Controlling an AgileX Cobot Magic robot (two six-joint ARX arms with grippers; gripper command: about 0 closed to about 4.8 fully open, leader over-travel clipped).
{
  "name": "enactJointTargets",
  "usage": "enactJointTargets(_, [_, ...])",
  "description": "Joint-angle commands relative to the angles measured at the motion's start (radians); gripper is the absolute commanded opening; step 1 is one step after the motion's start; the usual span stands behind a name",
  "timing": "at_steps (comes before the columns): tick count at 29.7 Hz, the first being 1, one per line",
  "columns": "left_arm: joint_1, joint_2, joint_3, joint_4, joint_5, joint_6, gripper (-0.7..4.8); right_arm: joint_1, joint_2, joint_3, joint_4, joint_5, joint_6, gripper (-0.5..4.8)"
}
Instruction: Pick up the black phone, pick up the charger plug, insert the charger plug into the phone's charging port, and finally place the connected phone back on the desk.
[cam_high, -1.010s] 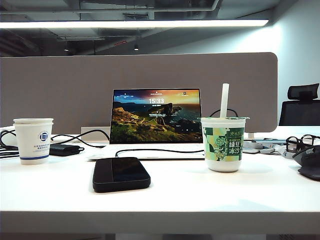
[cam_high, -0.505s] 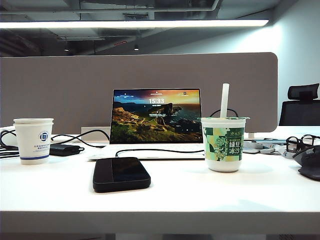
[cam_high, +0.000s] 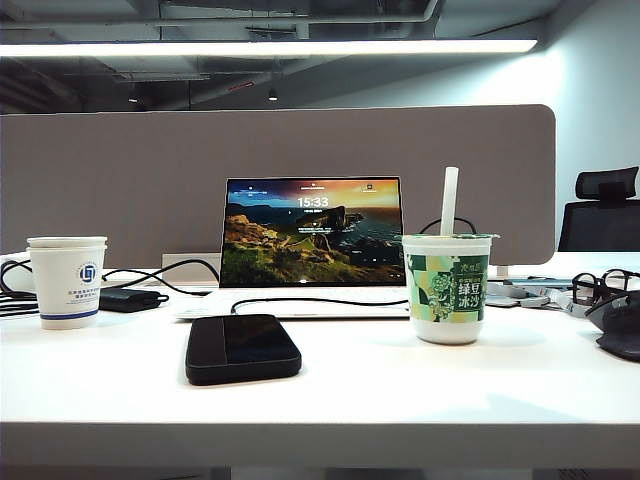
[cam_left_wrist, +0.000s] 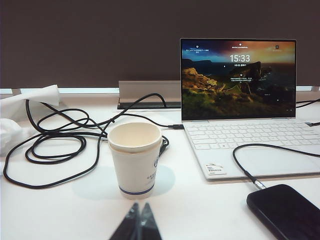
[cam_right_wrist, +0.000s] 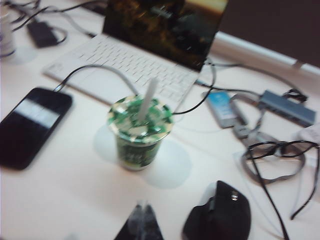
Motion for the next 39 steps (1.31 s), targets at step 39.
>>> enactJointTargets(39, [0.002,0.000,0.001,0.008,0.004,0.002,0.06,-0.603,-0.392,-0.586,0.533,-0.225,0.090,-0.01])
